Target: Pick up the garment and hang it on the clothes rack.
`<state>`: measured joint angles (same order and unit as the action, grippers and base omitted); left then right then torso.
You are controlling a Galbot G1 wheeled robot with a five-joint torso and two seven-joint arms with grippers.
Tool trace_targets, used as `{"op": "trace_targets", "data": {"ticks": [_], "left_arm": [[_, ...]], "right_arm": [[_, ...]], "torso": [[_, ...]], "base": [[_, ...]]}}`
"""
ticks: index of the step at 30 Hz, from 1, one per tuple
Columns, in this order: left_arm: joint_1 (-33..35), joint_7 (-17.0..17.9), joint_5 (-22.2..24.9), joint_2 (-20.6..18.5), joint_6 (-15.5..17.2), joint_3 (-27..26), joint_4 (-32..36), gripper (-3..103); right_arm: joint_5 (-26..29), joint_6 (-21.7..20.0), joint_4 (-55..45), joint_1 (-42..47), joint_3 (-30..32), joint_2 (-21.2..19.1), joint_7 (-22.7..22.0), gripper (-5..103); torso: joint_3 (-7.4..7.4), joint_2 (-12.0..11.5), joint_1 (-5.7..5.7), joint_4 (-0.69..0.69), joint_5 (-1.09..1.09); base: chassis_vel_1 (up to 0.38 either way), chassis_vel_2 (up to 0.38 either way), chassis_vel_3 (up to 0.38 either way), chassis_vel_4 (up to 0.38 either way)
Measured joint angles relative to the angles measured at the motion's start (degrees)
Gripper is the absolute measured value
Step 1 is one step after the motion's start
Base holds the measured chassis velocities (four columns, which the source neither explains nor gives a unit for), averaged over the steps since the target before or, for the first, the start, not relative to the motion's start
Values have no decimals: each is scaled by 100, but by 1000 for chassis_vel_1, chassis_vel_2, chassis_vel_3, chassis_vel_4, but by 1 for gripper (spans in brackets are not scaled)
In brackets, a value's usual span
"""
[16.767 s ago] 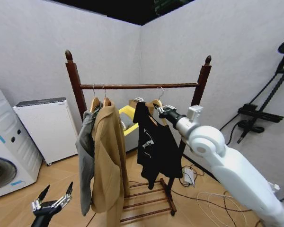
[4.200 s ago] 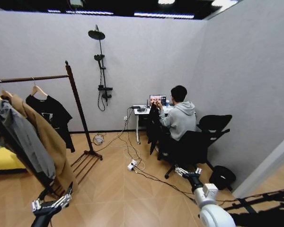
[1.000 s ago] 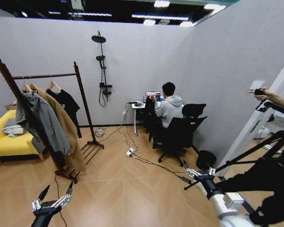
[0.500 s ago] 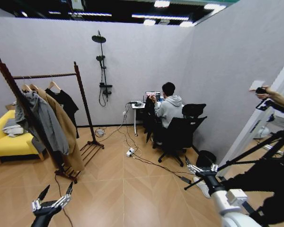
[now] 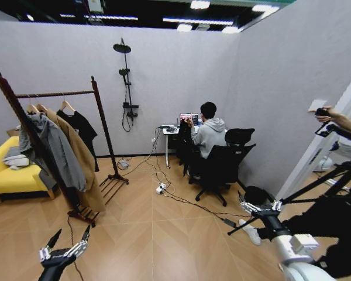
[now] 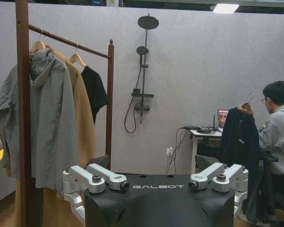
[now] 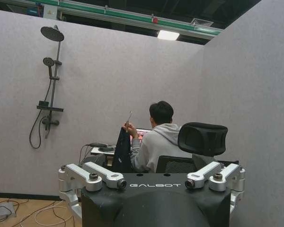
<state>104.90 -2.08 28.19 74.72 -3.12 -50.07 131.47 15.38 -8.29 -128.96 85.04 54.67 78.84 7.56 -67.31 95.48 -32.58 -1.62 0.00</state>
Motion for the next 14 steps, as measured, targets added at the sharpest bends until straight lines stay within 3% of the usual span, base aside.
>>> {"op": "trace_targets", "data": {"ticks": [14], "left_arm": [[0, 0, 0, 0, 0, 0, 0, 100]], "right_arm": [[24, -103, -17, -70, -30, -63, -29, 100]], "torso": [[0, 0, 0, 0, 0]], "base": [[0, 0, 0, 0]]}}
